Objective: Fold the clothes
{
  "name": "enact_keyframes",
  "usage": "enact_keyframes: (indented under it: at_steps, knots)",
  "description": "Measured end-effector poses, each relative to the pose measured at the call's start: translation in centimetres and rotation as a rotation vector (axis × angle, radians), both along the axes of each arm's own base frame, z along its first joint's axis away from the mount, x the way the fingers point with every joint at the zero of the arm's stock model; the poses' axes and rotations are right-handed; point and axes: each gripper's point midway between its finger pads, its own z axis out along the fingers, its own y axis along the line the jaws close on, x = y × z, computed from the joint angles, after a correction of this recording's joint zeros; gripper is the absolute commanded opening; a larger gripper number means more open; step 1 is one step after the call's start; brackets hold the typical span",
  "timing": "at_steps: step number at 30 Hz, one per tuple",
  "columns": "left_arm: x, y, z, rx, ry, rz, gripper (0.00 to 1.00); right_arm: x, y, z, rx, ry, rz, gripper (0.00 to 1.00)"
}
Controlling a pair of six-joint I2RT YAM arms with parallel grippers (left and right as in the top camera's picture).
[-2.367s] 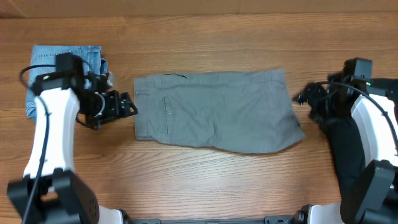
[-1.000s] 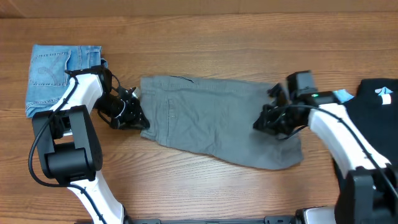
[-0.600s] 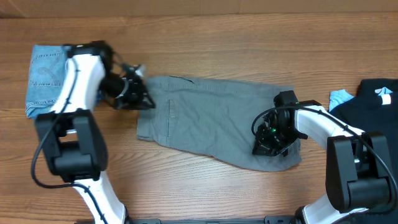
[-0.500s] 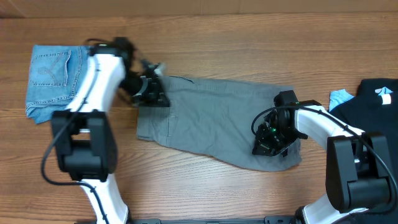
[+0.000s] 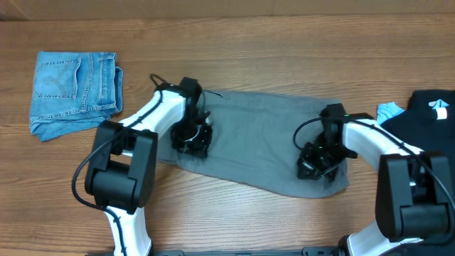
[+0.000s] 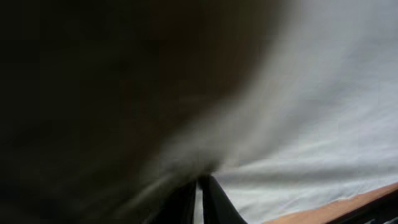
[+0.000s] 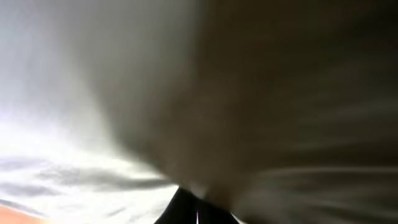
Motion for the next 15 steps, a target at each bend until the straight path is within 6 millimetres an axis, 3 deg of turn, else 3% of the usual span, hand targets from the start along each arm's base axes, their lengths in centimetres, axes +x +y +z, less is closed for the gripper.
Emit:
enact_keyframes:
  at_steps: [3, 7, 10, 12, 15]
  knots:
    - [0.2, 1.3, 0.1, -0.012, 0.021, 0.065, 0.09, 0.3, -3.4, 0.0, -0.014, 0.027, -0.149, 0.04]
    - [0.6, 2.4, 0.3, -0.036, 0.035, 0.126, 0.10, 0.0, -5.9, 0.1, 0.002, 0.038, -0.250, 0.04]
    - [0.9, 3.1, 0.4, -0.040, 0.038, 0.156, 0.11, 0.4, -6.0, 0.2, 0.067, -0.016, -0.197, 0.04]
    - [0.8, 3.3, 0.7, -0.036, 0.049, 0.161, 0.06, 0.7, -5.5, 0.4, 0.118, -0.062, -0.142, 0.04]
    - [1.0, 4.4, 2.3, -0.002, 0.076, 0.174, 0.04, 1.9, -4.2, 1.8, 0.247, -0.177, -0.052, 0.04]
